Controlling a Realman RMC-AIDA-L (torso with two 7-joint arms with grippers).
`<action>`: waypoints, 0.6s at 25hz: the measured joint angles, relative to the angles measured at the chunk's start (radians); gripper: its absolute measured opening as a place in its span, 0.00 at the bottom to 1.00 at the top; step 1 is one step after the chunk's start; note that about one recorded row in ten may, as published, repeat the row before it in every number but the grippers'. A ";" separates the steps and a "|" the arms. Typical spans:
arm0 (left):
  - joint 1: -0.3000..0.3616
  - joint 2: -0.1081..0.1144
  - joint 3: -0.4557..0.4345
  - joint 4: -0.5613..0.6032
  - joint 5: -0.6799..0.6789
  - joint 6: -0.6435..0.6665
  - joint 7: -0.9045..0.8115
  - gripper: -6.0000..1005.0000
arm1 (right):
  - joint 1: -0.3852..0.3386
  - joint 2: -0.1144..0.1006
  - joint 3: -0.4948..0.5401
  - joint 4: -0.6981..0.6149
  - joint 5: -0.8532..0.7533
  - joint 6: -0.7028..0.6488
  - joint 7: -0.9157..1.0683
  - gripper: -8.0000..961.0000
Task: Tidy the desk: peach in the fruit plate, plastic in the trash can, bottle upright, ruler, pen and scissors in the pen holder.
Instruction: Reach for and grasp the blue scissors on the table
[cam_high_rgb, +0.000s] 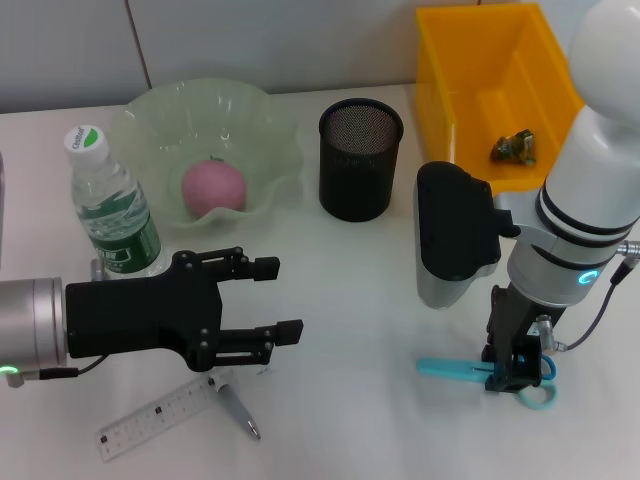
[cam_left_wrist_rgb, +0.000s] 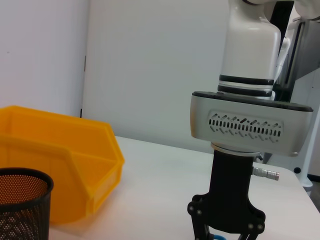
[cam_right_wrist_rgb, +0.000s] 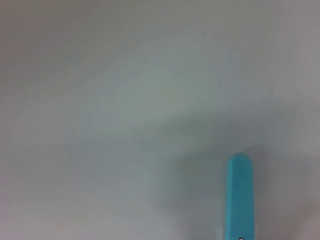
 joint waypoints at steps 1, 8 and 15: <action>0.000 0.000 0.000 0.000 0.000 0.000 0.000 0.77 | 0.000 0.000 0.000 0.000 0.000 0.000 0.000 0.31; -0.003 0.000 0.000 0.000 0.000 0.000 -0.001 0.77 | 0.000 0.000 0.000 0.000 -0.002 0.004 0.000 0.31; -0.004 0.000 -0.002 0.000 0.000 0.000 -0.001 0.77 | 0.000 0.000 -0.008 0.002 -0.002 0.009 0.000 0.28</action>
